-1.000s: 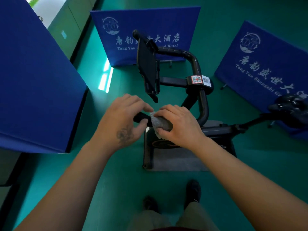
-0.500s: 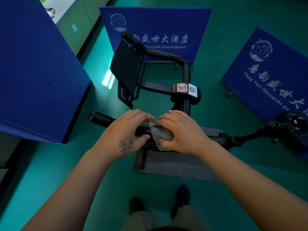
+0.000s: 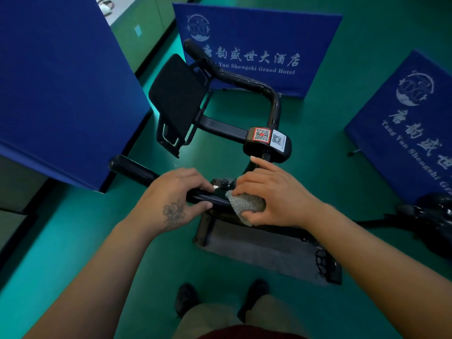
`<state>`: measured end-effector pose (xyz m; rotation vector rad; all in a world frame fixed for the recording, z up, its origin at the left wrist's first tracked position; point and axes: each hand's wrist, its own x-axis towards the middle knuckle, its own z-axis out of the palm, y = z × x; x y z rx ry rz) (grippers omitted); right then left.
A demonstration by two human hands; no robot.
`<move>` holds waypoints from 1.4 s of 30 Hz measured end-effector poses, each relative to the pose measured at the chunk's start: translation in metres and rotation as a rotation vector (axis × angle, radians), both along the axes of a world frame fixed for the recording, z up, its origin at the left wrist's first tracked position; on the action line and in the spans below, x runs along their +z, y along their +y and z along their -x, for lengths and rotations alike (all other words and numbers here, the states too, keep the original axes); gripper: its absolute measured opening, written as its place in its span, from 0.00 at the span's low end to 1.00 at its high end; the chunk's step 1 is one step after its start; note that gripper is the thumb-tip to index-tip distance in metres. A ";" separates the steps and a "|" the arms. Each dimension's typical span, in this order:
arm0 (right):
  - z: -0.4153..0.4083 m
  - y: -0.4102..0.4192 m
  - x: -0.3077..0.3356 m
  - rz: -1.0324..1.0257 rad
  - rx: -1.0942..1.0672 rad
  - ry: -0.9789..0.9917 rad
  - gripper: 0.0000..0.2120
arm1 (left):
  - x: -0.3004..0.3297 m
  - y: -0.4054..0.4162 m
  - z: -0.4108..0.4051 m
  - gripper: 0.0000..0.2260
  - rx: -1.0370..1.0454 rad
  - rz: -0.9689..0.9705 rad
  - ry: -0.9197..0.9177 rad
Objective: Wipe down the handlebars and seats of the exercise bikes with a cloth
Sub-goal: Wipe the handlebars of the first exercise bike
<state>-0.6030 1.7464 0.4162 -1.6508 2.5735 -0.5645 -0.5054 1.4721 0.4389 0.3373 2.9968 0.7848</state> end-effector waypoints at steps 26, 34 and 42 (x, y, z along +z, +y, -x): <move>0.087 0.028 -0.001 0.036 0.185 0.315 0.21 | -0.003 0.039 -0.005 0.13 0.274 0.009 0.028; 0.078 0.038 -0.001 0.181 0.041 0.236 0.14 | 0.002 0.059 0.005 0.13 0.341 -0.017 -0.026; 0.037 0.043 0.009 0.487 -0.170 -0.260 0.19 | 0.013 0.099 0.018 0.15 0.409 -0.498 -0.051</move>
